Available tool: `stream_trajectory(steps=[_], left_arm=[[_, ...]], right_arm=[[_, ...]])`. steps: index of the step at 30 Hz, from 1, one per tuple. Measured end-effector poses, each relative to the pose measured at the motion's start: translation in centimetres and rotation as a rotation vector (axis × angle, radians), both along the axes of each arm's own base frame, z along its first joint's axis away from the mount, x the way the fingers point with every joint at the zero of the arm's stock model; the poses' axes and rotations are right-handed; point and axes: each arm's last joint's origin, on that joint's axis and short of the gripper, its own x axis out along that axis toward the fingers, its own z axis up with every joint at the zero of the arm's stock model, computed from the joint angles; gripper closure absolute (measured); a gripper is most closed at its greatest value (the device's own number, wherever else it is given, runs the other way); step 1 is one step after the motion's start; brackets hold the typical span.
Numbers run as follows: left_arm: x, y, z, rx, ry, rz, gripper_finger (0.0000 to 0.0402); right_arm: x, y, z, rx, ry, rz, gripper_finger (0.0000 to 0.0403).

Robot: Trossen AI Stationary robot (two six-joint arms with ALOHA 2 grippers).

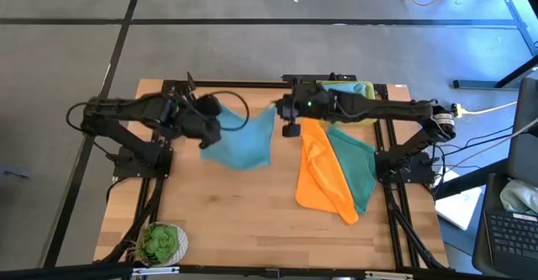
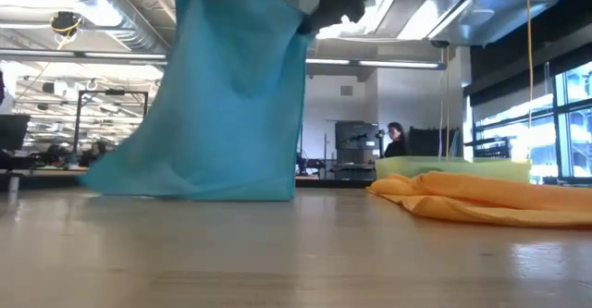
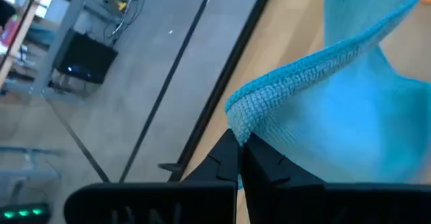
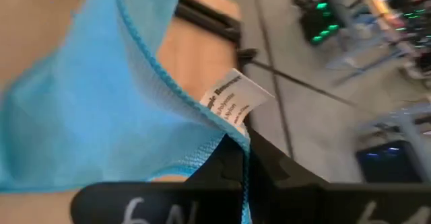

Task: Fold microfiber towels
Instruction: Fold the left blue microfiber cloth

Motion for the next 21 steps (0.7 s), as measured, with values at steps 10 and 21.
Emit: stream_trajectory(steps=[10,21], left_arm=[[-0.7,-3.2,-0.1,-0.295,-0.092,-0.047,0.0401],[-3.7,-14.1,-8.7,-0.598,-0.053,0.004,0.0401]], right_arm=[[-1.0,6.2,1.7,0.092,0.161,0.134,0.0402],[-3.2,18.4,-2.5,0.273,0.204,0.402,0.04]])
